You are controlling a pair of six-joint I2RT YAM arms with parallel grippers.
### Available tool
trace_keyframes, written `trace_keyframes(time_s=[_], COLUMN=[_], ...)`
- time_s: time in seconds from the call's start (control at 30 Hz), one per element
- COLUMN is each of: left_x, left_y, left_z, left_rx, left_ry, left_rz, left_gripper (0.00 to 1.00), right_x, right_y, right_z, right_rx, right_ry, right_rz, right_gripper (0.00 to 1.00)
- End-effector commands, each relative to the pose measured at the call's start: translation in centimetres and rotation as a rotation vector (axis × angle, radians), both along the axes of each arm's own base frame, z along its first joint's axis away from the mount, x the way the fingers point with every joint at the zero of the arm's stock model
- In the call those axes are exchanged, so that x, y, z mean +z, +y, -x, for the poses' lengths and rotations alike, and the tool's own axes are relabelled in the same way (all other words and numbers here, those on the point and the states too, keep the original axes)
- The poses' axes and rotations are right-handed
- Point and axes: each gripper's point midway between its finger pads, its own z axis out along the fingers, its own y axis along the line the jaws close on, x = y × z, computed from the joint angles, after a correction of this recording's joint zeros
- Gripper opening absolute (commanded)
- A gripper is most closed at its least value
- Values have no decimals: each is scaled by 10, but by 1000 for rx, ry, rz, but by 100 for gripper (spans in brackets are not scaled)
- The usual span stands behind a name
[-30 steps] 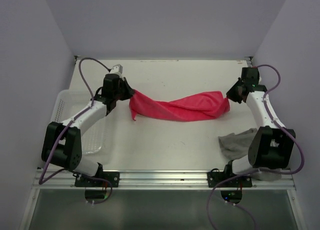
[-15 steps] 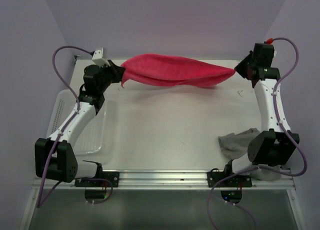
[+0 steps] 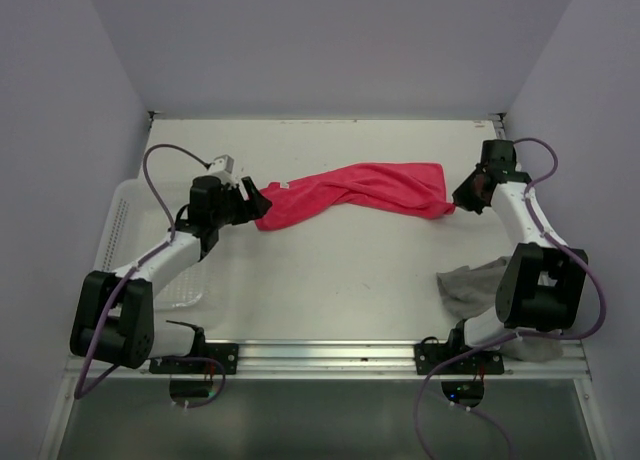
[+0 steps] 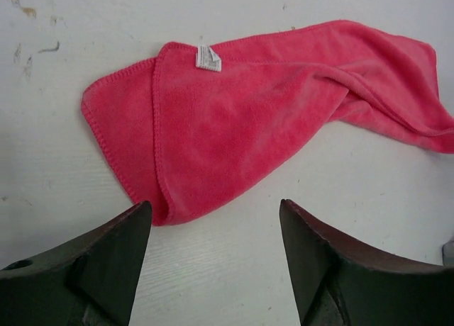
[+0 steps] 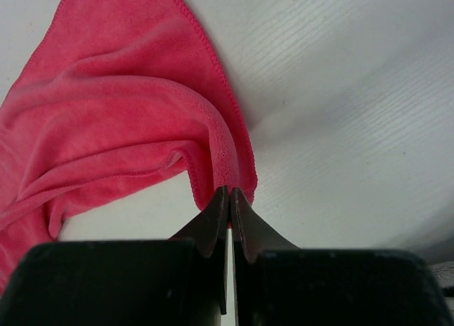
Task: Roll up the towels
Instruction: Flatten the towel
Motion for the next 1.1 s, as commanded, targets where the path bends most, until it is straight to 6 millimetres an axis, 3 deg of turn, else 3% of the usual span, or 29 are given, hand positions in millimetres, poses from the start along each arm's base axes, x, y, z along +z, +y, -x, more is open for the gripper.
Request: trace_keyframes(time_s=[0.0,0.07,0.13,0.17,0.2,0.23,0.27,0.3,0.37,0.4,0.47,0.5,0.6,0.7,1.07], left_x=[50,66,58,70,52,48,58,36,38,16,9,-5,-23,-33,-37], left_y=[1,1,0,-3,-6,-9,-14,-20,-27,-28,-31,-32,-28,-22,-9], left_z=[-29,-44,-59,-72,-82,-89,-102,-108,-124,-122,-126,-126,-126,-126,-145], left_rx=[31,46,53,53,50,36,20,-7,-39,-59,-80,-86,-83,-68,-37], left_ry=[-104,-131,-99,-112,-63,-49,-57,-2,-9,51,73,104,142,155,113], left_rz=[-10,-12,-23,-20,-29,-31,-27,-33,-35,-64,-89,-110,-166,-215,-322], left_gripper=[77,78,76,73,63,59,55,47,43,41,41,40,39,40,39], right_x=[26,26,24,23,22,21,21,20,17,16,12,12,6,2,-12], right_y=[-2,-1,0,1,1,2,3,2,2,3,2,2,2,6,8], right_z=[-22,-24,-25,-26,-27,-27,-28,-28,-28,-28,-28,-29,-31,-34,-39], right_rx=[-6,-3,0,3,5,8,11,12,16,21,24,28,30,47,63], right_ry=[-107,-109,-106,-104,-108,-106,-107,-104,-102,-102,-92,-95,-84,-82,-60], right_rz=[-5,-12,-18,-19,-23,-25,-28,-28,-28,-28,-25,-22,-22,-44,-55], right_gripper=[0,0,0,0,0,0,0,0,0,0,0,0,0,0,0])
